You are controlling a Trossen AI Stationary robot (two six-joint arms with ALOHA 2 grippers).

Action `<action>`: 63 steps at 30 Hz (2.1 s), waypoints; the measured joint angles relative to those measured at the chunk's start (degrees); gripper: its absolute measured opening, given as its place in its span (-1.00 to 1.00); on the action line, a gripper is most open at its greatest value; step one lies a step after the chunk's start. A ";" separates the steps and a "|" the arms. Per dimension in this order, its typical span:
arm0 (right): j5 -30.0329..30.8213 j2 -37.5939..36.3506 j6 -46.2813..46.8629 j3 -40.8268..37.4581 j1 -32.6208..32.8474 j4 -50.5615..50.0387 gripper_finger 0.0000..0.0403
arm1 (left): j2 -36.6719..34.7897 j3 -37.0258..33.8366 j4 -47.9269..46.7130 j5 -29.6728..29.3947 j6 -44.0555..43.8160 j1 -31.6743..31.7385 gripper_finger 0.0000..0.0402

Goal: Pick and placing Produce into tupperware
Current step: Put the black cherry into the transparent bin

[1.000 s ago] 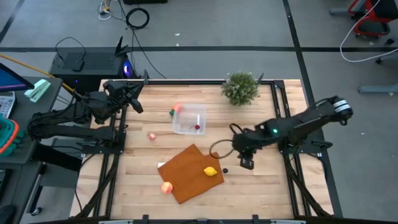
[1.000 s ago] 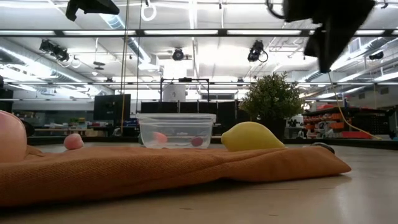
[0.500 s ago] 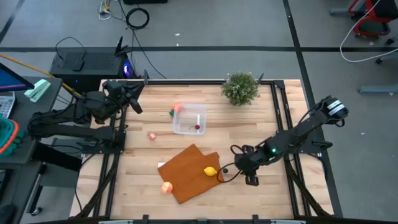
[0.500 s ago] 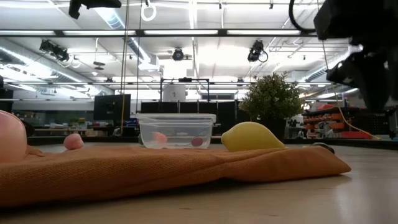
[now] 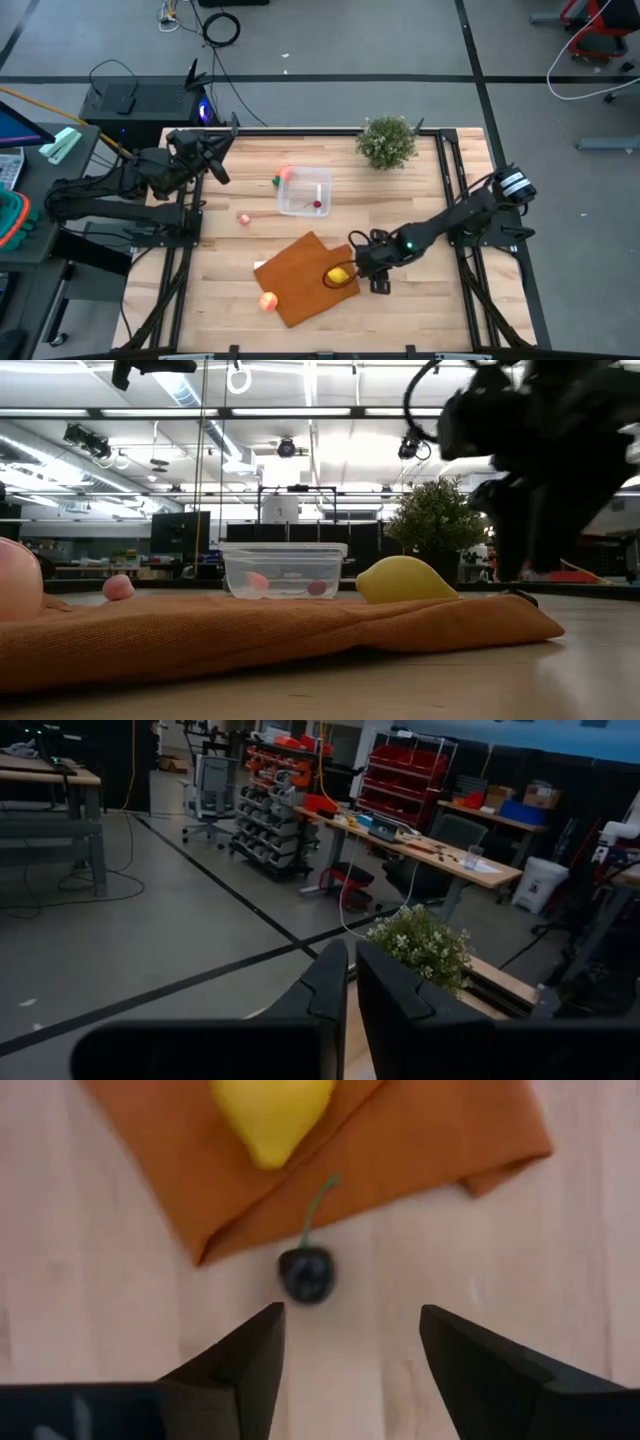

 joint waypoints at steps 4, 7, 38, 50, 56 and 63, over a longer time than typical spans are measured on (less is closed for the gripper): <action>-3.97 1.96 -1.16 0.63 -2.08 -0.04 -0.02 | -0.01 0.00 -0.04 0.10 0.00 -0.31 -0.86; -5.45 2.30 -1.20 0.65 -2.35 -0.01 -0.04 | -0.01 0.00 -0.04 1.86 0.00 -0.31 -0.84; -8.63 3.76 -1.21 0.91 -2.40 1.05 -0.06 | -0.01 0.00 0.01 4.49 0.03 -0.27 -0.86; -10.64 4.61 -1.03 0.92 -2.56 2.51 -0.06 | -0.01 0.00 0.07 4.50 0.20 -0.29 -0.85; -11.50 4.61 -0.99 0.91 -2.59 3.27 -0.06 | -0.01 0.00 0.07 4.50 0.20 -0.27 -0.85; -9.98 4.99 -1.12 0.91 -2.66 3.29 -0.06 | -0.01 0.00 0.08 4.49 0.20 -0.27 -0.82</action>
